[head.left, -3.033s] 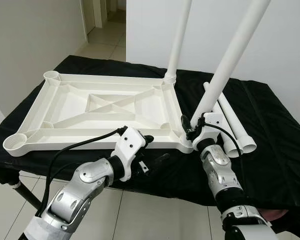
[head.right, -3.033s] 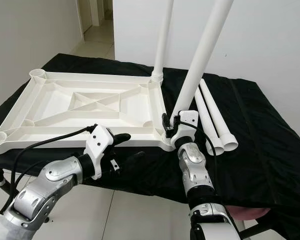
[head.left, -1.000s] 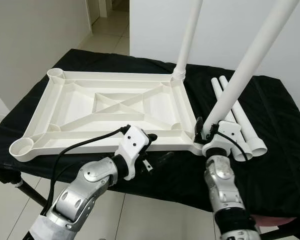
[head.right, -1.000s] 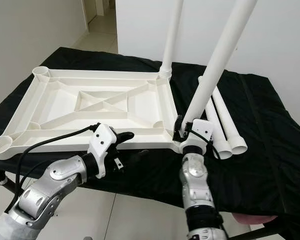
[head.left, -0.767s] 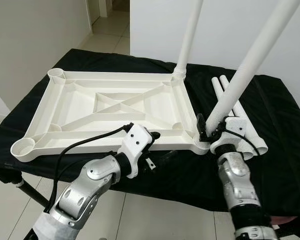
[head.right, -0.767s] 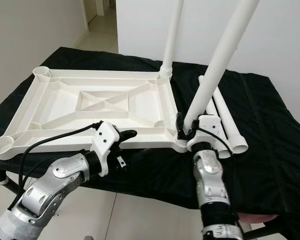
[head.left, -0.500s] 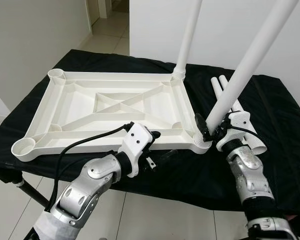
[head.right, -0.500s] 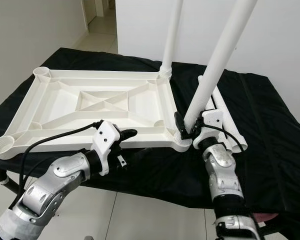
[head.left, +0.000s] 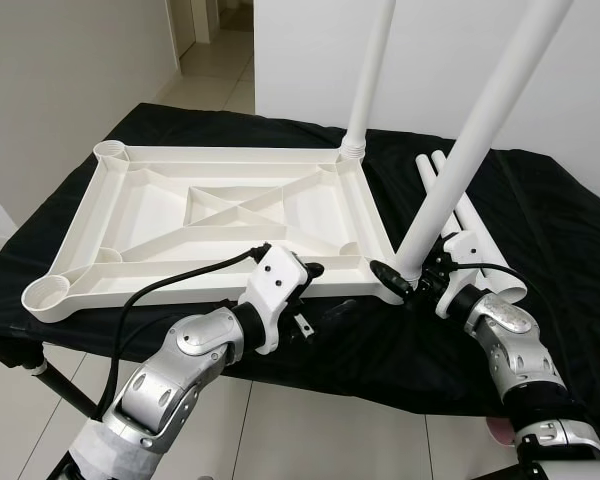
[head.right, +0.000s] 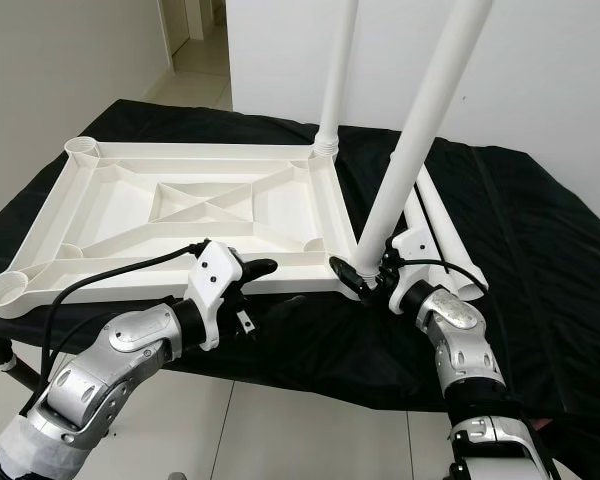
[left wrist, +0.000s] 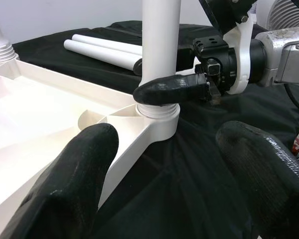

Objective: Building children table

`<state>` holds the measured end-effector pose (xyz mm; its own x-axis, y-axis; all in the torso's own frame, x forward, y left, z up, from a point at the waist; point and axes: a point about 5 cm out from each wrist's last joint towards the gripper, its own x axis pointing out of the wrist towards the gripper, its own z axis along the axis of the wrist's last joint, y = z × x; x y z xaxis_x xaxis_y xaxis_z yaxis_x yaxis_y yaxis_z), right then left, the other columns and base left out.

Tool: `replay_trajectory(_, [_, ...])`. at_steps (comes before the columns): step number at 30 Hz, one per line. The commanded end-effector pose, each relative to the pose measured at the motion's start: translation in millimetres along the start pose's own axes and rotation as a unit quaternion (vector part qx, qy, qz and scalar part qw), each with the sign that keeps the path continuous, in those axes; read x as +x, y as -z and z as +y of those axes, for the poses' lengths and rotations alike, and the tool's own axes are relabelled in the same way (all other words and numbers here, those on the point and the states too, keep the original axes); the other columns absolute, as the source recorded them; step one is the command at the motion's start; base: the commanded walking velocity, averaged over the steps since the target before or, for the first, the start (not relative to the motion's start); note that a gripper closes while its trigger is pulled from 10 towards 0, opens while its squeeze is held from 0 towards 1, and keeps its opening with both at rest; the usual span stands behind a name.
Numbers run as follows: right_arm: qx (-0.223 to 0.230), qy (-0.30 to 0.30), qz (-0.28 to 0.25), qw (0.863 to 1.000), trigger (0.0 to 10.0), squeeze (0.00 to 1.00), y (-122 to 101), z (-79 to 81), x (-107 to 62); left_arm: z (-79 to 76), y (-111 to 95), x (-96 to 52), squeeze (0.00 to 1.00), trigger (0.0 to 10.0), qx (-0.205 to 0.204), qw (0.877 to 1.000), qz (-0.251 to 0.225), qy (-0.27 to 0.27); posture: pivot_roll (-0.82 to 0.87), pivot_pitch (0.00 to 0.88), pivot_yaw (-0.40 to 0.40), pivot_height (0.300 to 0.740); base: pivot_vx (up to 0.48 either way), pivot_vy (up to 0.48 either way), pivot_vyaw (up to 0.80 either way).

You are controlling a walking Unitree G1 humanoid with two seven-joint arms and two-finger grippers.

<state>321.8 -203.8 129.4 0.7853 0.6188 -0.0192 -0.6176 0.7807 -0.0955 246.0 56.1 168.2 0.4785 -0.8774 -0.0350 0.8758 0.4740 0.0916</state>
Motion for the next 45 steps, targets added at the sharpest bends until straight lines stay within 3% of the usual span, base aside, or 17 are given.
replay_trajectory(1, [0.017, -0.022, 0.014, 1.000, 2.2, 0.00, 8.3, 5.7, 3.0, -0.2, 0.8, 0.5, 0.00, 10.0, 0.001, 1.000, 0.009, 0.013, -0.04, 0.000, -0.004, 0.740, 0.000, 0.000, 0.00])
replay_trajectory(2, [0.017, -0.022, 0.014, 1.000, 2.2, 0.00, 8.3, 5.7, 3.0, -0.2, 0.8, 0.5, 0.00, 10.0, 0.001, 1.000, 0.009, 0.013, -0.04, 0.000, -0.004, 0.740, 0.000, 0.000, 0.00])
replay_trajectory(4, [0.027, -0.029, 0.018, 0.999, 0.0, 0.00, 11.0, 6.5, 3.1, -0.9, 1.3, 0.7, 0.00, 10.0, -0.001, 1.000, 0.009, 0.013, -0.04, 0.000, -0.007, 0.740, 0.000, 0.000, 0.00])
replay_trajectory(13, [0.037, -0.025, 0.023, 0.999, 0.2, 0.00, 18.8, 20.1, 8.2, -1.5, 1.8, 1.4, 0.00, 10.0, -0.003, 1.000, 0.008, 0.011, -0.04, 0.000, -0.018, 0.740, 0.000, 0.000, 0.00])
replay_trajectory(14, [0.039, -0.024, 0.021, 0.999, 10.0, 0.00, 19.4, 24.7, 10.4, -1.4, 1.7, 1.5, 0.00, 10.0, -0.004, 1.000, 0.007, 0.010, -0.04, 0.000, -0.020, 0.740, 0.000, 0.000, 0.00])
replay_trajectory(28, [0.067, 0.089, -0.003, 0.994, 10.0, 0.00, 10.9, 60.5, 22.3, -6.1, 0.8, 6.3, 0.00, 10.0, -0.011, 1.000, -0.001, 0.011, -0.05, 0.000, -0.028, 0.740, 0.000, 0.000, 0.00])
replay_trajectory(32, [0.089, 0.210, 0.027, 0.973, 10.0, 0.00, 14.5, 70.7, 19.0, -4.2, 1.3, 5.7, 0.00, 10.0, -0.010, 1.000, 0.001, 0.011, -0.05, 0.000, -0.034, 0.740, 0.000, 0.000, 0.00])
replay_trajectory(35, [0.083, 0.218, 0.033, 0.972, 10.0, 0.00, 14.5, 72.7, 18.6, -4.1, 1.4, 5.8, 0.00, 10.0, -0.010, 1.000, 0.001, 0.011, -0.05, 0.000, -0.034, 0.740, 0.000, 0.000, 0.00])
replay_trajectory(39, [0.082, 0.297, 0.035, 0.951, 10.0, 0.00, 10.3, 78.4, 13.6, -4.2, 1.5, 5.6, 0.00, 10.0, -0.011, 1.000, 0.003, 0.014, -0.05, 0.000, -0.034, 0.740, 0.000, 0.000, 0.00])
replay_trajectory(40, [0.082, 0.297, 0.035, 0.951, 10.0, 0.00, 10.3, 78.4, 13.6, -4.2, 1.5, 5.6, 0.00, 10.0, -0.011, 1.000, 0.003, 0.014, -0.05, 0.000, -0.034, 0.740, 0.000, 0.000, 0.00])
replay_trajectory(41, [0.081, 0.331, 0.040, 0.939, 10.0, 0.00, 8.5, 79.9, 11.3, -2.3, 2.0, 4.6, 0.00, 10.0, -0.009, 1.000, 0.004, 0.010, -0.05, 0.000, -0.036, 0.740, 0.000, 0.000, 0.00])
replay_trajectory(45, [0.077, 0.341, 0.040, 0.936, 10.0, 0.00, 4.7, 83.1, 12.0, 0.8, 2.0, 3.3, 0.00, 10.0, -0.007, 1.000, 0.006, 0.004, -0.05, 0.000, -0.036, 0.740, 0.000, 0.000, 0.00])
